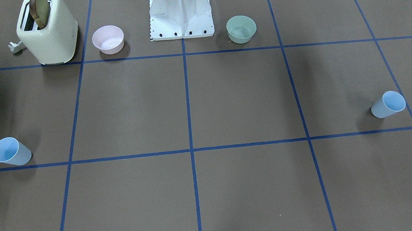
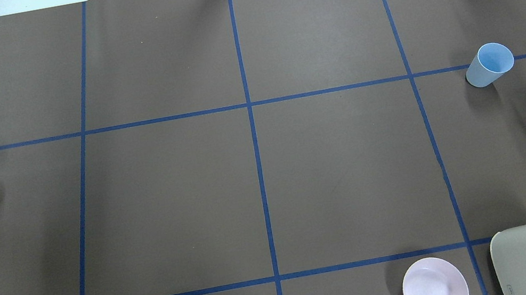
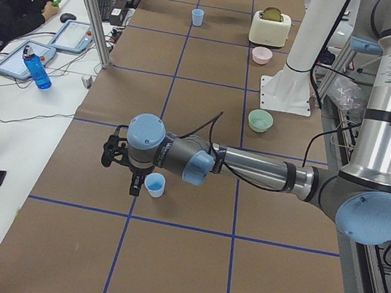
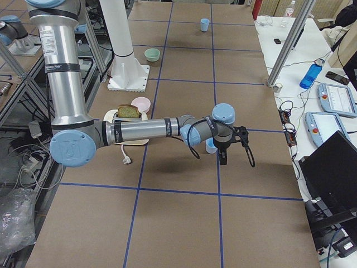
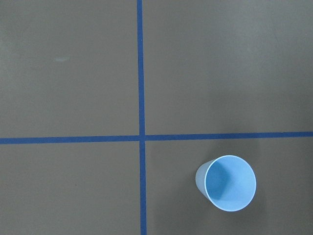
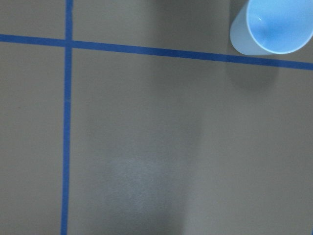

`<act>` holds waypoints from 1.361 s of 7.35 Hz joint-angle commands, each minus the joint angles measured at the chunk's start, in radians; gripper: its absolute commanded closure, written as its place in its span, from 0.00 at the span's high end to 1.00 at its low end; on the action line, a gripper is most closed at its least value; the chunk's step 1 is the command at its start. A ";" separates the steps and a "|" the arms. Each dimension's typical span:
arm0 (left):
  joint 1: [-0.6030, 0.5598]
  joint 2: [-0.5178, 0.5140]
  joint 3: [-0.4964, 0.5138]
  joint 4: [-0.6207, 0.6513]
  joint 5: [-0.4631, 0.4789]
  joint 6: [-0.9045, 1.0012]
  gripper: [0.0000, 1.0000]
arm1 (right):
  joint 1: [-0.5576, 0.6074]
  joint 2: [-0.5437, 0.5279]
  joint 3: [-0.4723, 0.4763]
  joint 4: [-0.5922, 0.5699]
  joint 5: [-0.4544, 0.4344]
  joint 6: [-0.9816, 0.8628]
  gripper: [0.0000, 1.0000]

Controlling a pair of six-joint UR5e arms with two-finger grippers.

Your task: Stack blue cups with both arms

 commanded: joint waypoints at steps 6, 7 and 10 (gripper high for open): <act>0.212 -0.095 0.211 -0.255 0.171 -0.148 0.98 | -0.040 -0.045 0.068 0.036 -0.002 0.067 1.00; 0.220 -0.077 0.211 -0.277 0.177 -0.148 0.98 | -0.040 -0.053 0.072 0.037 -0.002 0.067 1.00; 0.247 -0.033 0.219 -0.357 0.178 -0.162 0.98 | -0.062 -0.076 0.095 0.036 -0.008 0.077 1.00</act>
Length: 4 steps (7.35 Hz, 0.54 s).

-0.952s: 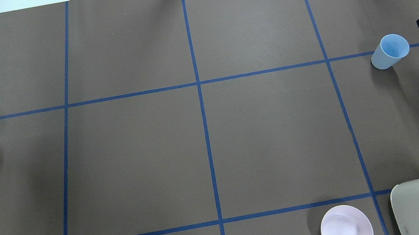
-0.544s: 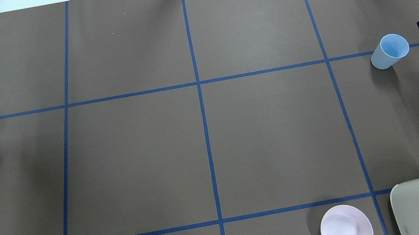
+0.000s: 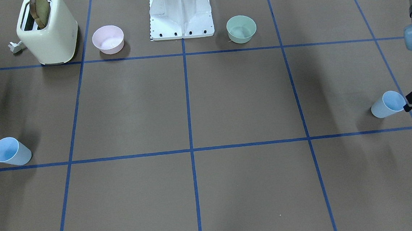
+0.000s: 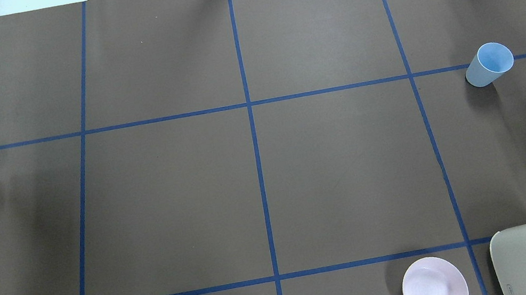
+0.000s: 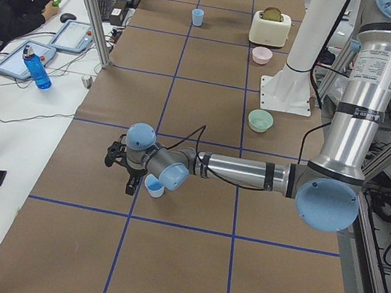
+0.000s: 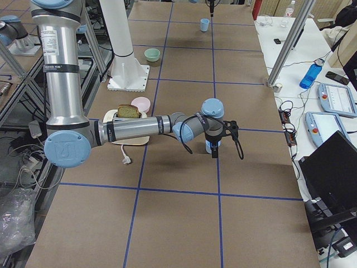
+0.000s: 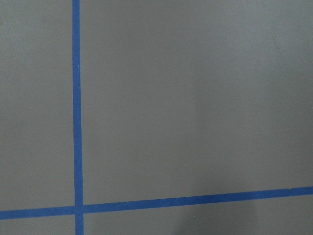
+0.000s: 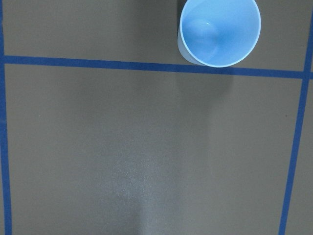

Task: Stack blue cups with both arms
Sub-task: 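Lower the left gripper onto the light-blue cup on its side while the right gripper hovers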

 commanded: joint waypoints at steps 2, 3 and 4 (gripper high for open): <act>0.021 0.026 0.008 -0.043 0.012 -0.002 0.98 | -0.036 0.004 -0.001 0.000 -0.010 0.010 1.00; 0.021 0.038 0.006 -0.069 0.012 -0.005 0.98 | -0.036 0.004 -0.001 0.000 -0.009 0.010 1.00; 0.029 0.038 0.012 -0.070 0.014 -0.003 0.98 | -0.036 0.004 -0.002 0.000 -0.008 0.010 1.00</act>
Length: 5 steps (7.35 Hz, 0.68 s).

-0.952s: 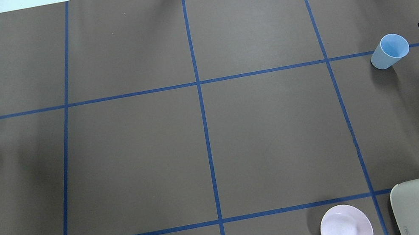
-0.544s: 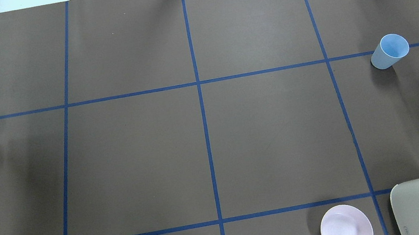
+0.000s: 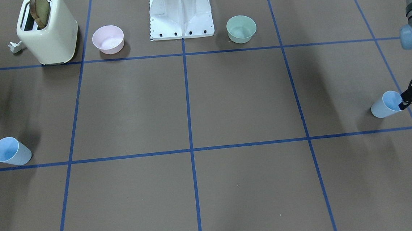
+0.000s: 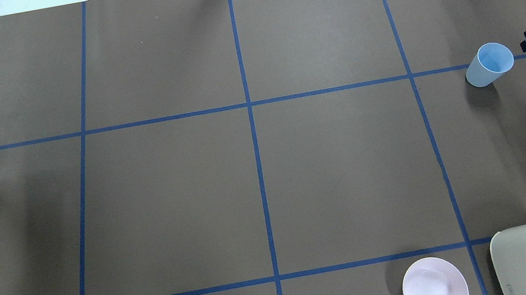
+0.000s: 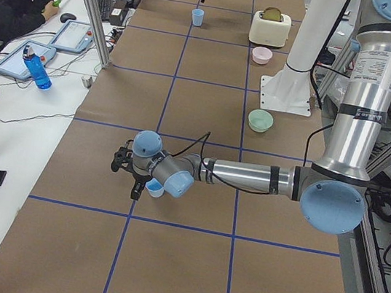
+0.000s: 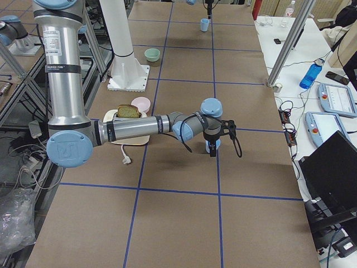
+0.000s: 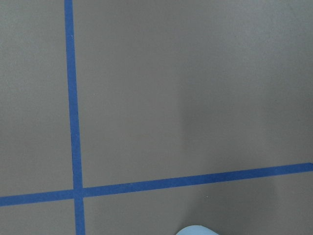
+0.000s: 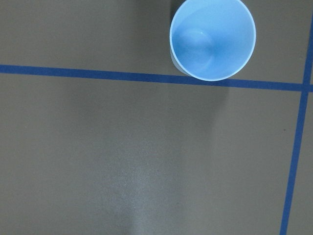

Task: Stack blue cups with both arms
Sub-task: 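Lower the left gripper onto the light-blue cup on its side while the right gripper hovers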

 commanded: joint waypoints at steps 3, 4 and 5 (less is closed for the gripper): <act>0.023 0.036 0.009 -0.043 0.005 0.003 0.98 | -0.001 0.002 0.002 0.000 0.004 0.000 1.00; 0.037 0.049 0.010 -0.060 0.005 0.003 0.98 | -0.001 0.002 0.004 0.000 0.004 0.000 1.00; 0.040 0.049 0.013 -0.063 0.005 0.003 0.98 | -0.001 0.002 0.004 0.000 0.004 0.000 1.00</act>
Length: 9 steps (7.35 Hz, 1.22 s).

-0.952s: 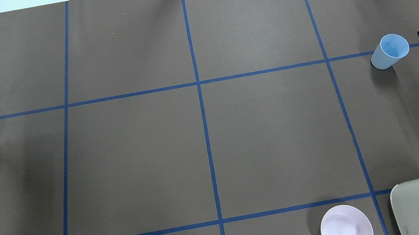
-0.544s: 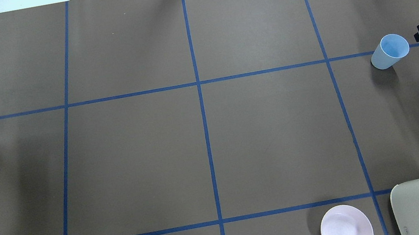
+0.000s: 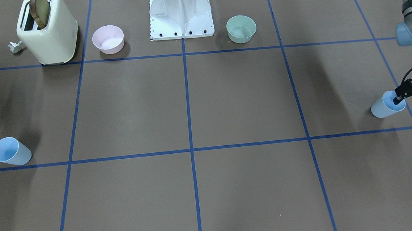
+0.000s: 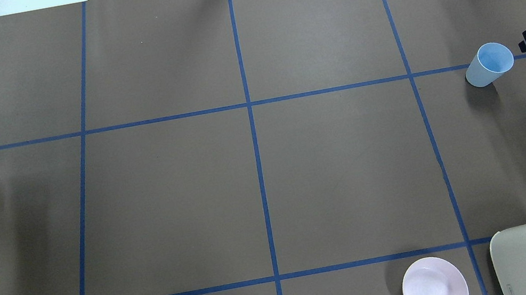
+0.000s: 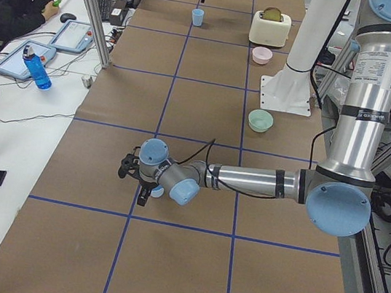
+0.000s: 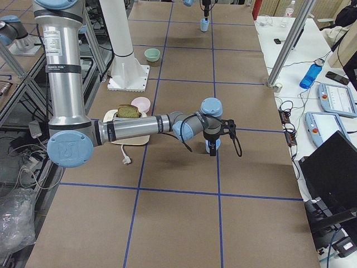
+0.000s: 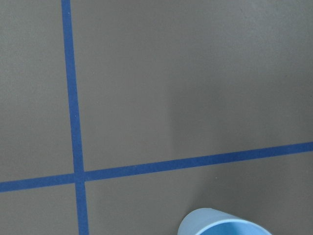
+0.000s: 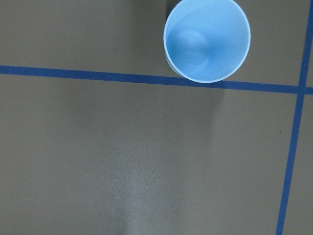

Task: Stack blue cups with both arms
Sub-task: 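Lower the left gripper onto the light-blue cup on its side while the right gripper hovers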

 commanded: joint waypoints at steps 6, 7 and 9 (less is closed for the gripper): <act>0.028 0.002 0.014 -0.013 0.005 0.000 0.60 | 0.000 0.003 0.001 -0.002 0.000 0.002 1.00; 0.034 0.001 0.013 -0.013 0.005 0.000 0.45 | 0.000 0.003 -0.001 -0.002 0.002 0.000 1.00; 0.036 0.001 0.013 -0.013 0.005 0.003 0.07 | 0.000 0.003 0.001 -0.002 0.002 0.000 1.00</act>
